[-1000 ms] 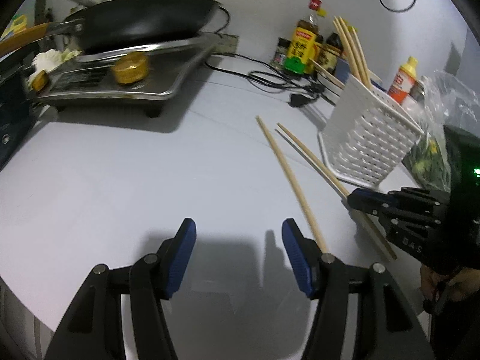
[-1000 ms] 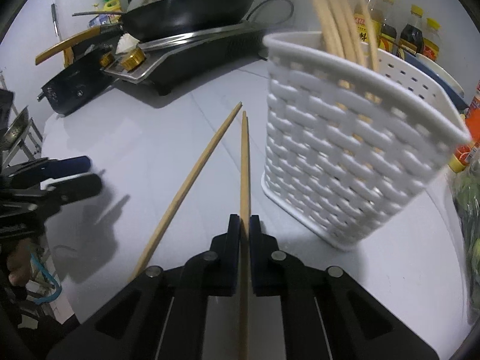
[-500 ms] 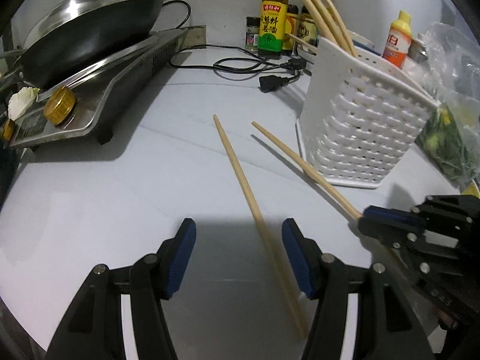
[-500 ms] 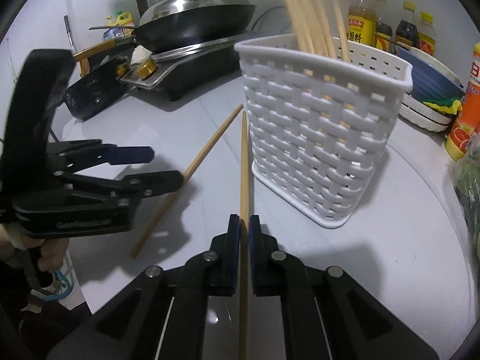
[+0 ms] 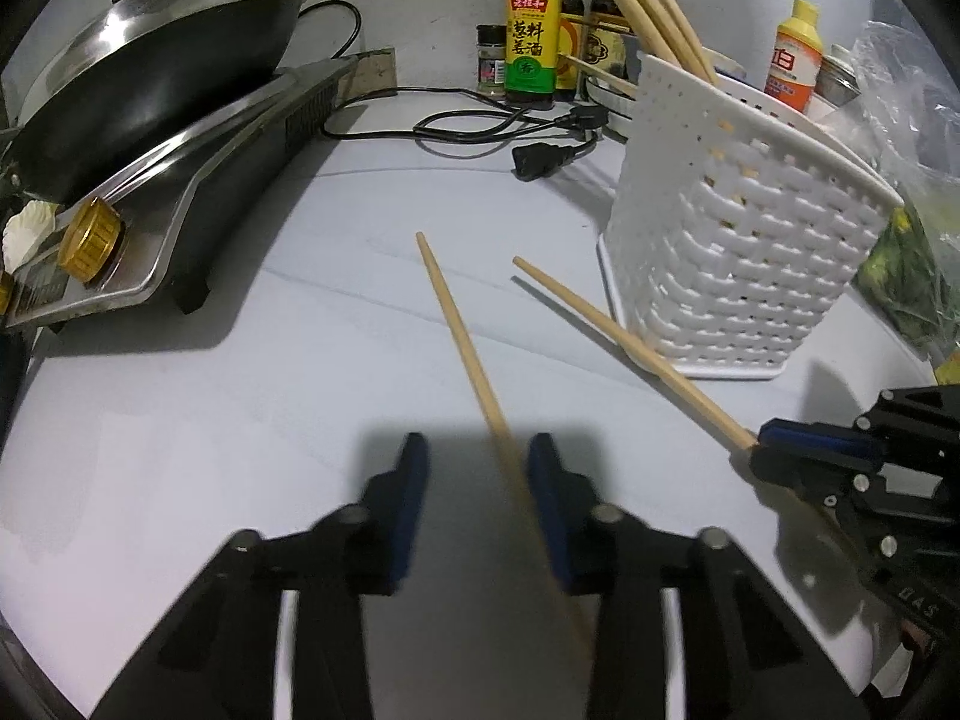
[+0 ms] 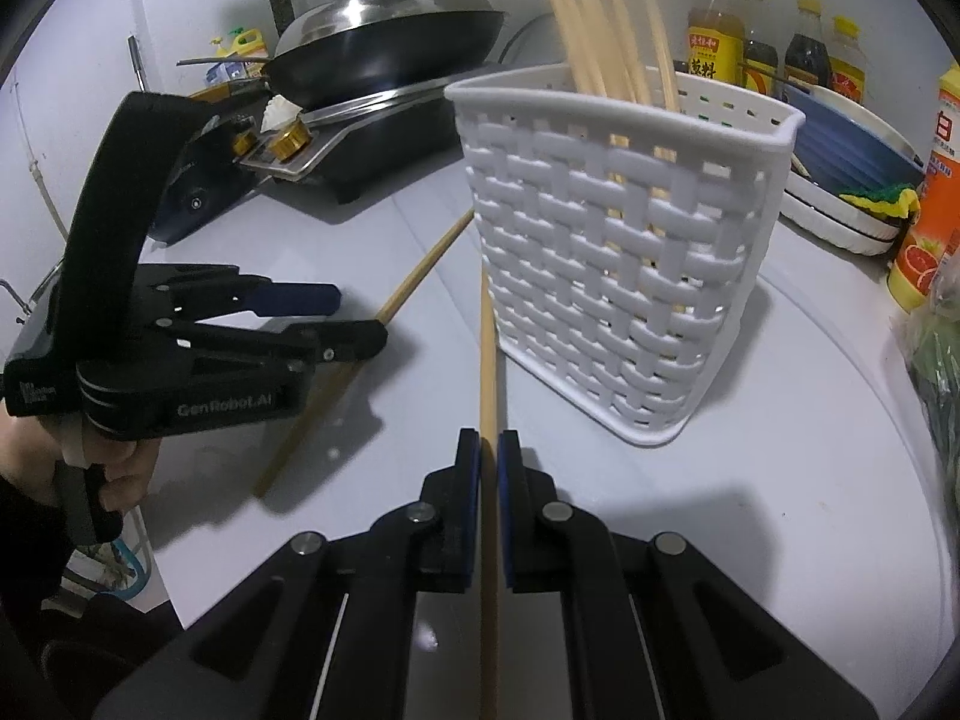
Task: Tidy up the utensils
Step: 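Grasp a chopstick with the right tool while the left tool grasps another chopstick, then lower the right tool's chopstick into the white holder and open it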
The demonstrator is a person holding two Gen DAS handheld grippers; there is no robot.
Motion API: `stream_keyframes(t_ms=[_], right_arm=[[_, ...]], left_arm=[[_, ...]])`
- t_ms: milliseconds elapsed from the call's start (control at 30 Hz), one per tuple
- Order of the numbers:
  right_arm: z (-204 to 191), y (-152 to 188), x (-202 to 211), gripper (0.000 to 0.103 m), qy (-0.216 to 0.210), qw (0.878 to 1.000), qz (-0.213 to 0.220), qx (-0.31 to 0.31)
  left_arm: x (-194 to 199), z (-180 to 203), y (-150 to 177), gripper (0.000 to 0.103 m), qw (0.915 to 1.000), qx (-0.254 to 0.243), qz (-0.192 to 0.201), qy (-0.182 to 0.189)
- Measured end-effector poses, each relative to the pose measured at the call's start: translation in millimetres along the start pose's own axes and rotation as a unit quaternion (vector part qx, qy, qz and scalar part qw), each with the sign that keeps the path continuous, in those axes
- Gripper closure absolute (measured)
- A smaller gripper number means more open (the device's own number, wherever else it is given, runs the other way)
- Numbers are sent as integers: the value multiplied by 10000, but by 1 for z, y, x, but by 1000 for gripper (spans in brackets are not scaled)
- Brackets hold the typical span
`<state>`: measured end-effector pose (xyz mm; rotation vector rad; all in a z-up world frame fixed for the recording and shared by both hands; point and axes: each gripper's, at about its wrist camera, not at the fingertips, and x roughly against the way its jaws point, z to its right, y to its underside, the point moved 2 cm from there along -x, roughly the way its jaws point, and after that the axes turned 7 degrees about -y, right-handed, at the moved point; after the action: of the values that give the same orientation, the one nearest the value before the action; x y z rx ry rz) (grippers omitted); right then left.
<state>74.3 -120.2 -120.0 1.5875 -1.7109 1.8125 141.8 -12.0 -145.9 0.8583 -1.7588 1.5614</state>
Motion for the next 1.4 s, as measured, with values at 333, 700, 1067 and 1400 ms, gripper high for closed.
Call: stream_keyframes(t_ms=[333,700,1067,1400], right_arm=[[-8,-3,-1,97,48,10000,-16,64],[-18,-1,1,97,111,9999,-28,130],[-34,-3,14,97,151,9995,71,268],[-44,-28,46,97,53,9982,465,369]], left_arm=[[8,-2,9,98,9998,-104,57,178],[22,-17,28,98,9996,107,87,259],[52,-35,35,98,9983,345,377,267],[81,-52,29,98,9957,554,703,257]])
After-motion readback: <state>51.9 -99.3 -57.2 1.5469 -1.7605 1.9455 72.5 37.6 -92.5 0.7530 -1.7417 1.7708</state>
